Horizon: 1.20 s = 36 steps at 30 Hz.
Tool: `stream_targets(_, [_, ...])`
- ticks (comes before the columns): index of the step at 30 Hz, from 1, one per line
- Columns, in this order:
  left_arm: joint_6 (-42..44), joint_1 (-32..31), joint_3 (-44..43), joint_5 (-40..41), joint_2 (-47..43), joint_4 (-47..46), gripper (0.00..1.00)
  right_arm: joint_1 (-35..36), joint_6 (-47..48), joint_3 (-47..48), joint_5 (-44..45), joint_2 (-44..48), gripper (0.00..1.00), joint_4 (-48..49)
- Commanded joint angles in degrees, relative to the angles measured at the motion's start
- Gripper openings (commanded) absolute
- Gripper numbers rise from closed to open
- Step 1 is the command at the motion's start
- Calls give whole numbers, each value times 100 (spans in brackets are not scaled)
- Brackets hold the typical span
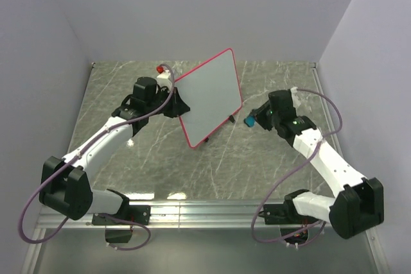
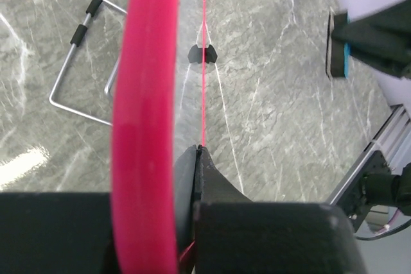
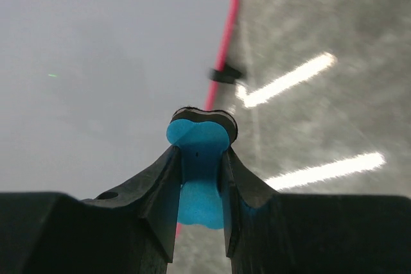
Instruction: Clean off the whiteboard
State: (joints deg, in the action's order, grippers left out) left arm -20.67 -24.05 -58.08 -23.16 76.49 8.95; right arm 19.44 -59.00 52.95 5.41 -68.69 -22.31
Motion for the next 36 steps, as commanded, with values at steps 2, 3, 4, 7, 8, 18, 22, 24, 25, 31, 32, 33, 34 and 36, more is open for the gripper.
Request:
stream_targets(2, [914, -47, -19, 548, 156, 1057, 0, -28, 152, -573, 312, 566, 0, -828])
stream_targets(3, [967, -47, -10, 671, 104, 995, 0, -37, 161, -680, 312, 749, 0, -880])
stream_targets(4, [1072, -38, 8, 846, 60, 925, 0, -37, 178, -759, 285, 830, 0, -907])
stream_targets(7, [1362, -29, 244, 1418, -142, 582, 0, -89, 284, -909, 320, 1067, 0, -1109])
stream_targets(8, [1416, -29, 445, 1532, -204, 442, 0, -107, 354, -935, 338, 1103, 0, -1153])
stream_targets(18, [1276, 401, 624, 1720, -293, -447, 0, -160, 565, -1129, 242, 1613, 0, -1320])
stream_targets(22, [1389, 743, 210, 1192, -47, -289, 0, -169, 565, -1234, 241, 1692, 0, -1329])
stream_targets(24, [1512, 814, 61, 1112, 85, -236, 0, -160, 548, -1313, 233, 1736, 0, -1320])
stream_targets(25, [1565, 867, 8, 1059, 129, -210, 0, -160, 548, -1313, 215, 1736, 0, -1320])
stream_targets(31, [1891, 937, -388, 909, 419, 54, 0, -169, 504, -1401, 241, 1736, 0, -1303])
stream_targets(32, [1891, 938, -405, 875, 498, 54, 0, -177, 478, -1410, 259, 1744, 0, -1294])
stream_targets(33, [1865, 938, -397, 840, 542, 54, 0, -178, 469, -1410, 276, 1745, 0, -1285])
stream_targets(34, [1821, 938, -362, 778, 577, 37, 0, -186, 469, -1427, 285, 1753, 0, -1285])
stream_targets(36, [1655, 938, -178, 682, 587, -112, 0, -212, 477, -1419, 329, 1753, 0, -1294])
